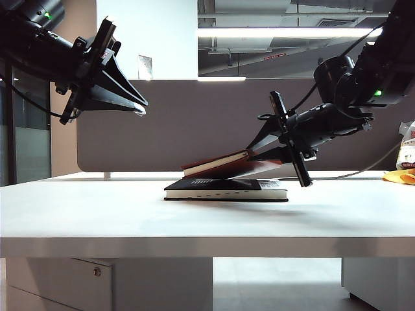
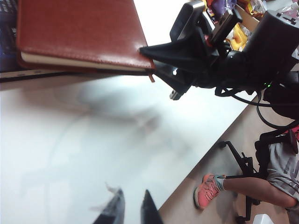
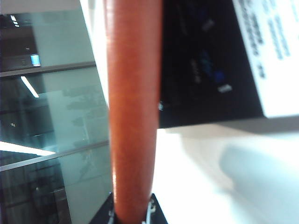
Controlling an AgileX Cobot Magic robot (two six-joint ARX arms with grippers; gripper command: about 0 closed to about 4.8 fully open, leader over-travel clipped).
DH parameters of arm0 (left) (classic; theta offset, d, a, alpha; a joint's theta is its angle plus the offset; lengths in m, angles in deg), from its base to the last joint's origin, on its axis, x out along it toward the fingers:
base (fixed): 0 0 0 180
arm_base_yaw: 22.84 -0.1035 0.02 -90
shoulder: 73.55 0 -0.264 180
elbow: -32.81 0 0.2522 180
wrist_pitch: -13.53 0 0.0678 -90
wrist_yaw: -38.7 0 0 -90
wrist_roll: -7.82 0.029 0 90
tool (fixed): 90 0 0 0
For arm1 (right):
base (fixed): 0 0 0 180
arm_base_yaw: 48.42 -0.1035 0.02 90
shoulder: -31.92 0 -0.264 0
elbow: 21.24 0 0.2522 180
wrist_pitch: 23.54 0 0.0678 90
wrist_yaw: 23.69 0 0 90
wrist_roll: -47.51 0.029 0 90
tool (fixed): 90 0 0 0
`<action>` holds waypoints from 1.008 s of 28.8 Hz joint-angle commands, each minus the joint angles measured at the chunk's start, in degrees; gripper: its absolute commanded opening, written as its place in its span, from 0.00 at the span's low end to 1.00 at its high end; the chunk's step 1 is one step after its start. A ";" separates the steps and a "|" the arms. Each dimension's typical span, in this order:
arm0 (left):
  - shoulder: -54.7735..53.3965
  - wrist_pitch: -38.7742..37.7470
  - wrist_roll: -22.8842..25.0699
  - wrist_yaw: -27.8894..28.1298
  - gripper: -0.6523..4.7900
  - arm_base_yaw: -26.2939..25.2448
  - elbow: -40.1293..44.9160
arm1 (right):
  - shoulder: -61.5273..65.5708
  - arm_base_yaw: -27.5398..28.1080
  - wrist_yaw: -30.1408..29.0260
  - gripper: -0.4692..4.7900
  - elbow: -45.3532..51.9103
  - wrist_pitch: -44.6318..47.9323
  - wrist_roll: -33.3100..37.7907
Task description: Pick up the red book and place it on top of the black book.
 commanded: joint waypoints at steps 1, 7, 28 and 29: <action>0.20 0.31 -0.13 -0.90 0.22 -0.07 -0.33 | -0.52 -0.28 -0.26 0.20 -0.44 2.47 -0.20; 0.20 0.31 -0.11 -1.05 0.22 -0.07 -0.33 | -0.52 0.04 -0.24 0.23 -0.42 2.51 -0.17; 0.20 0.31 0.09 -1.25 0.22 -0.07 -0.33 | -0.50 2.47 0.20 0.50 -0.39 -0.42 -1.79; 0.20 0.31 0.09 -1.25 0.22 -0.07 -0.33 | -0.48 2.60 0.48 0.50 -0.39 -1.31 -2.40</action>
